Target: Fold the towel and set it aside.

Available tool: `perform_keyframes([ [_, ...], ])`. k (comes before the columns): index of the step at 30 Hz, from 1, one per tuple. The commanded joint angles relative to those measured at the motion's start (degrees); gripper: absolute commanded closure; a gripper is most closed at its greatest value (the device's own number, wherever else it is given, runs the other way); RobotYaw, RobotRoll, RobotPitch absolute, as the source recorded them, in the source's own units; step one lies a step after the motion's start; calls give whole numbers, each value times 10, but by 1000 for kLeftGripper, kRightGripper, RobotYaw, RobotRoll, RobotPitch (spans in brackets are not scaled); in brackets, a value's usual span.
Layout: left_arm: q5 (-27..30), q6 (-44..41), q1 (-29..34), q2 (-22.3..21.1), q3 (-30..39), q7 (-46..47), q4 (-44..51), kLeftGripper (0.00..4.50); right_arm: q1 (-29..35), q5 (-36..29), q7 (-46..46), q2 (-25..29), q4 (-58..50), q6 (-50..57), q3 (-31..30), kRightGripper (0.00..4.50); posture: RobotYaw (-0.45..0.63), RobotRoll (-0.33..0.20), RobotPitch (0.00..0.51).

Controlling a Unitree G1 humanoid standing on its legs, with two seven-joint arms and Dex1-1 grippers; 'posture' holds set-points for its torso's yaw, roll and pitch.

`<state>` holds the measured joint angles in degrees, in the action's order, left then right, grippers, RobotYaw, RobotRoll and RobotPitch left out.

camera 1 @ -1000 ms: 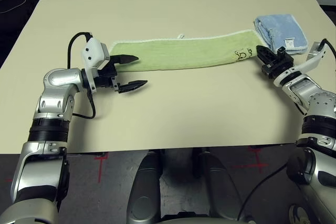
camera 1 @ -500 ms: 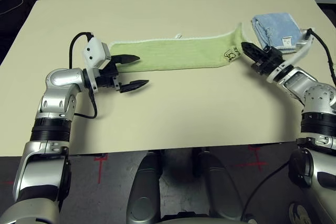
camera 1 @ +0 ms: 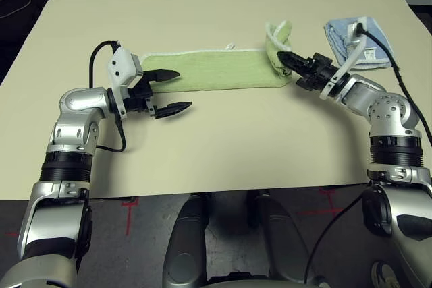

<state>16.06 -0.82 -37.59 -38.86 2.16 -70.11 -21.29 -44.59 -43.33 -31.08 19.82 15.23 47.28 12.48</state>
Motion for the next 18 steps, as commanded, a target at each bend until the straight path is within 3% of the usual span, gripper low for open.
perform_keyframes([
  [1, 6, -3, 7, -2, 2, -1, 11, 0, -4, 10, 2, -3, -23, 18, -17, 4462, 13, 0, 255],
  [9, 7, -5, 9, -2, 2, 0, 15, 0, -10, 26, 29, -38, -39, 37, -46, 4462, 23, 0, 252],
  [18, 6, -8, 14, -6, 3, 1, 24, 0, 1, 61, 48, -44, -46, 57, -68, 4462, 28, 0, 249],
])
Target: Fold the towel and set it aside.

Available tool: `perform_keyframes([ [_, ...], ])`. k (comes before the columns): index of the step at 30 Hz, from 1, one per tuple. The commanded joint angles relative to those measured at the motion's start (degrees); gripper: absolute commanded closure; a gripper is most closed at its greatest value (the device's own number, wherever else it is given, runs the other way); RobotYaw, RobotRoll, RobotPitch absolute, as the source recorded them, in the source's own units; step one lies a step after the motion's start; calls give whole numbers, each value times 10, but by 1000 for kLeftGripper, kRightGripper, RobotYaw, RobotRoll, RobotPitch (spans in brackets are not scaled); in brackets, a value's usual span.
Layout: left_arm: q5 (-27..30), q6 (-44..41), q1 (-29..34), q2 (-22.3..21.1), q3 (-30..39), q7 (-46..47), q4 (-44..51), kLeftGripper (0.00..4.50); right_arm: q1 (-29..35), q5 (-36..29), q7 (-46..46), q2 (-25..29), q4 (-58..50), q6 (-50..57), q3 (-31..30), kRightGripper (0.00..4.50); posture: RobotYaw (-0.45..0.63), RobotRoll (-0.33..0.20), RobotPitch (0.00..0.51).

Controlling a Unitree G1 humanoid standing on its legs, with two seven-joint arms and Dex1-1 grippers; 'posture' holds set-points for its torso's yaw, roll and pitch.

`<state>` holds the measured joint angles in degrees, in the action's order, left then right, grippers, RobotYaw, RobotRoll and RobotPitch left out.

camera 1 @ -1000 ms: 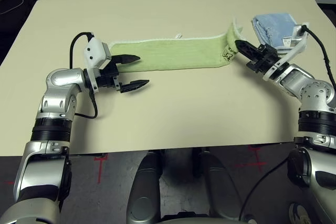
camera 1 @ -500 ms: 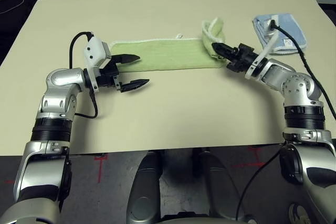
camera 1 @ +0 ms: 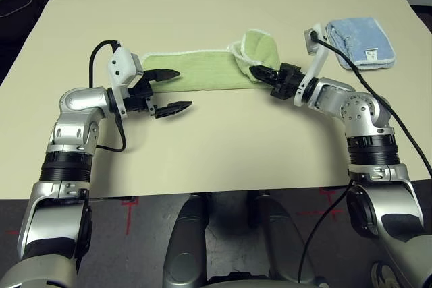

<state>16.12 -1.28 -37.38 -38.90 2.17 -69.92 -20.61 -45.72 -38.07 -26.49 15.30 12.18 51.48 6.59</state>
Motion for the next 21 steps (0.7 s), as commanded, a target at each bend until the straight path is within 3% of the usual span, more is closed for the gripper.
perform_keyframes([
  [1, 5, -4, 12, -5, 3, -1, 17, 0, 14, 11, 1, 3, -19, 19, -12, 4226, 27, 0, 248],
  [3, 5, -4, 12, -6, 2, -2, 17, 0, 16, 14, -2, 4, -27, 26, -17, 3680, 26, 0, 248],
  [13, 2, -1, 10, -3, 1, -1, 10, 0, 0, -12, -25, 6, -71, 66, -2, 25, 15, 0, 245],
  [21, 0, 1, 2, 3, -3, 1, 3, 0, -22, 1, -36, -23, -29, 42, -16, 25, 15, 0, 245],
])
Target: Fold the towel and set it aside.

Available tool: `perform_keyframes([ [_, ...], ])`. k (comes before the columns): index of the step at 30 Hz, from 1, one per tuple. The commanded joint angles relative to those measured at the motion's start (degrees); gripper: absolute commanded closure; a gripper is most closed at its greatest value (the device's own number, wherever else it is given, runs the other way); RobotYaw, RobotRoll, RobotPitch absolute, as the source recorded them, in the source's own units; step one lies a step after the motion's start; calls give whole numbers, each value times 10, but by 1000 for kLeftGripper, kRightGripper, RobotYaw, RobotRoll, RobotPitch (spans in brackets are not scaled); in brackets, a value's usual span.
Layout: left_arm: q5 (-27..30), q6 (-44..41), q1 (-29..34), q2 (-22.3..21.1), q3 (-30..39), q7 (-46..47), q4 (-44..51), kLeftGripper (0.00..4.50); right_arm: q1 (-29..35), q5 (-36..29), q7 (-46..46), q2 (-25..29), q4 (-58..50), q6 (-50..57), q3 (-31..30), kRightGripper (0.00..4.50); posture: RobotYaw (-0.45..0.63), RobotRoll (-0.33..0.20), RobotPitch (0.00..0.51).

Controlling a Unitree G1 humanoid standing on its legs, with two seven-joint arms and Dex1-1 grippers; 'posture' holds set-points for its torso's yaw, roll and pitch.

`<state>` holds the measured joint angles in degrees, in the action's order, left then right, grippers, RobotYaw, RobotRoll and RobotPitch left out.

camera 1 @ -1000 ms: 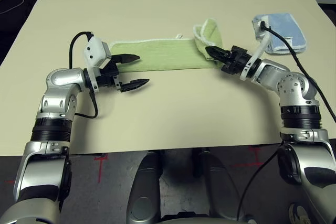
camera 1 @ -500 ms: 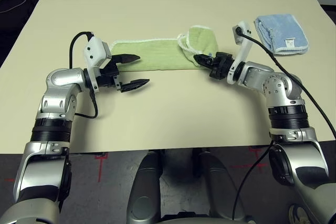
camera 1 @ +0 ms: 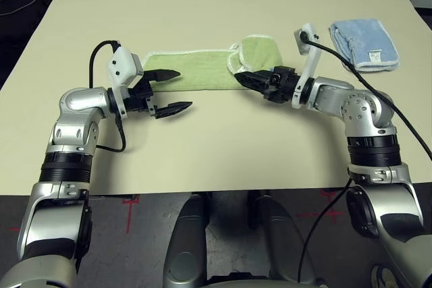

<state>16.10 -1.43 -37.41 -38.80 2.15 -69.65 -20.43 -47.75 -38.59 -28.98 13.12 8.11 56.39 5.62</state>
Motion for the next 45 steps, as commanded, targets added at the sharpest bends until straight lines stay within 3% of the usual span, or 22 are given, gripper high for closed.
perform_keyframes([
  [1, 0, 3, 2, 2, -3, -2, 1, 0, -3, 7, -14, -1, 14, -8, -6, 25, 15, 0, 244],
  [5, 0, 4, 1, 0, -3, -3, -2, 0, -4, 25, -79, 24, 16, -55, -27, 25, 10, 0, 242],
  [9, -1, 6, -4, -1, -4, -5, -7, 0, 18, 86, -218, 78, 24, -218, -75, 25, 4, 0, 243],
  [14, -2, 5, -8, 0, -7, -7, -8, 0, 18, 113, -352, 108, 132, -412, -51, 25, 2, 0, 248],
  [18, -1, 3, -8, -2, -7, -11, -7, 0, 2, 123, -426, 123, 224, -504, -38, 25, 7, 0, 251],
  [24, 4, -15, 2, 0, -3, 2, 5, 0, -35, 170, -542, 151, 428, -679, -34, 25, 28, 0, 261],
  [35, 6, -64, 43, 11, 27, 105, 62, 0, -54, 196, -593, 135, 548, -810, -8, 25, 104, 0, 274],
  [40, 23, -155, 39, 31, 64, 205, 117, 0, -66, 209, -605, 131, 566, -840, -6, 25, 120, 0, 268],
  [45, 57, -274, 19, 23, 84, 249, 163, 0, -78, 217, -610, 124, 574, -844, -2, 25, 129, 0, 264],
])
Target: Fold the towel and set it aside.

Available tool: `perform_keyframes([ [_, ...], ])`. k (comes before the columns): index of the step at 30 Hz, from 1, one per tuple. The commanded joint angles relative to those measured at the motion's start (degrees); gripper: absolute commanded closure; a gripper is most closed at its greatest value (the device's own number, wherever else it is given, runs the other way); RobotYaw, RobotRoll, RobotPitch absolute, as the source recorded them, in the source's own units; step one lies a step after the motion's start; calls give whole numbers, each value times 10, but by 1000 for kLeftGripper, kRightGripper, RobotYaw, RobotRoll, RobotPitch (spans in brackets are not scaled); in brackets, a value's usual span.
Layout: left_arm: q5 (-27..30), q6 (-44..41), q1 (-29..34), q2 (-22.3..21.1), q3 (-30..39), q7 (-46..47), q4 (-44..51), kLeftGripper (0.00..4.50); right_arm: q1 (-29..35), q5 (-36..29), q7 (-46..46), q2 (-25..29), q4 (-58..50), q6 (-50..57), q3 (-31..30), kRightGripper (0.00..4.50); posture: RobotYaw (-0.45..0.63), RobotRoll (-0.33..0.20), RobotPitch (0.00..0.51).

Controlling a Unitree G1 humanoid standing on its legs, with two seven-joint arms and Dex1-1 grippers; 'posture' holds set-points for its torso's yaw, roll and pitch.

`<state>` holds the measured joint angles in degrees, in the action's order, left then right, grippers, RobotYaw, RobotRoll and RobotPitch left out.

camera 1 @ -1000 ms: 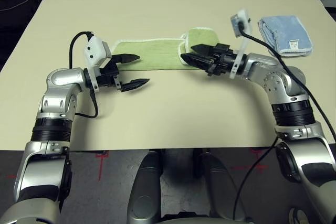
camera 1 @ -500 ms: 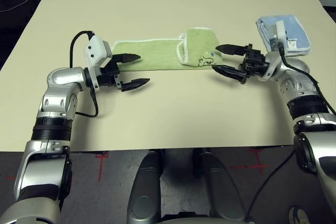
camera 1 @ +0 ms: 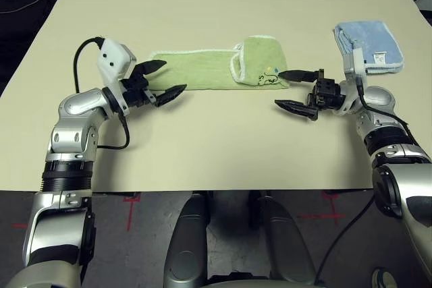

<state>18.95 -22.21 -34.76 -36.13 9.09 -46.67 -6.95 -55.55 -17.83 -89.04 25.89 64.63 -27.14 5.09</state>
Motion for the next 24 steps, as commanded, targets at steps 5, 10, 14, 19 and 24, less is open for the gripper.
perform_keyframes([
  [5, 122, -266, -35, -13, 57, 49, 50, 0, -3, 15, -13, -10, 9, -10, 7, 25, 131, 0, 259],
  [10, 196, -443, -47, -32, 105, 76, 45, 0, -3, 19, -14, -10, 12, -9, 9, 25, 132, 0, 257],
  [14, 217, -533, -48, -13, 141, 129, 42, 0, -2, 23, -11, -10, 13, -9, 9, 25, 131, 0, 253],
  [19, 216, -580, -56, 1, 171, 173, 26, 0, -2, 27, -8, -9, 13, -7, 9, 25, 125, 0, 256],
  [24, 212, -615, -63, -9, 192, 190, -12, 0, -5, 28, -7, -7, 13, -5, 10, 25, 120, 0, 258],
])
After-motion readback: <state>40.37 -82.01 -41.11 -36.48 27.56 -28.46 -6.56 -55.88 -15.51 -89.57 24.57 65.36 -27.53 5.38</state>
